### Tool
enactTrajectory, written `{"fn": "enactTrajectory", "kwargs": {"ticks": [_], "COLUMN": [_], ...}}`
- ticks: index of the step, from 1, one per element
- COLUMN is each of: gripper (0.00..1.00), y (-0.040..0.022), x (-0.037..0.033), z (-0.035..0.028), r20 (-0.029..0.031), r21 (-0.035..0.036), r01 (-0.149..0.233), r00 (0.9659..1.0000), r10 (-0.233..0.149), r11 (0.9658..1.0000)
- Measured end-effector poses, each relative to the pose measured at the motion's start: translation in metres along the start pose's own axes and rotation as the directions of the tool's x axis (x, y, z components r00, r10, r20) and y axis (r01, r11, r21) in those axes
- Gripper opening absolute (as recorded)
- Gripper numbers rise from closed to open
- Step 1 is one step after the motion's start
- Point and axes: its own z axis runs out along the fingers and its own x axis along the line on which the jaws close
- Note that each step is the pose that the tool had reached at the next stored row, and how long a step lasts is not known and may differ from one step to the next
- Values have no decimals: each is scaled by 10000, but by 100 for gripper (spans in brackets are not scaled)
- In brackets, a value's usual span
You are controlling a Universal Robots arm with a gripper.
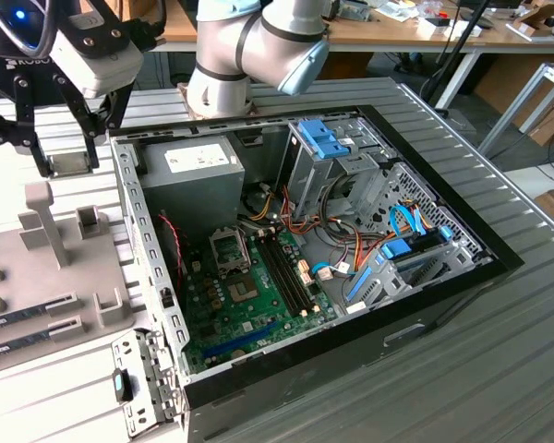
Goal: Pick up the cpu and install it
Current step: 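Pick up the cpu and move it towards the insertion slot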
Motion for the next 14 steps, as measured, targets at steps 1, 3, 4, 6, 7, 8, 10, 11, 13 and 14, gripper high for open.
{"fn": "enactTrajectory", "kwargs": {"ticks": [1, 3, 4, 6, 7, 8, 10, 11, 13, 14], "gripper": [47, 47, 47, 47, 47, 47, 47, 47, 47, 47], "y": [-1, -2, -2, -3, -4, -5, -6, -6, -7, -9], "x": [-19, -41, -56, -80, -93, -110, -139, -150, -178, -212], "z": [1, 2, 2, 2, 3, 3, 4, 4, 4, 5], "r20": [1, 1, 1, 1, 1, 1, 1, 1, 0, 1], "r21": [-1, -1, -1, -1, -1, -1, -1, -1, 0, 0], "r01": [0, 0, 0, -1, 0, -1, 0, 0, 0, 1], "r00": [10000, 10000, 10000, 10000, 10000, 10000, 10000, 10000, 10000, 10000], "r10": [0, 0, 0, 1, 0, 1, 0, 0, 0, -1], "r11": [10000, 10000, 10000, 10000, 10000, 10000, 10000, 10000, 10000, 10000]}}
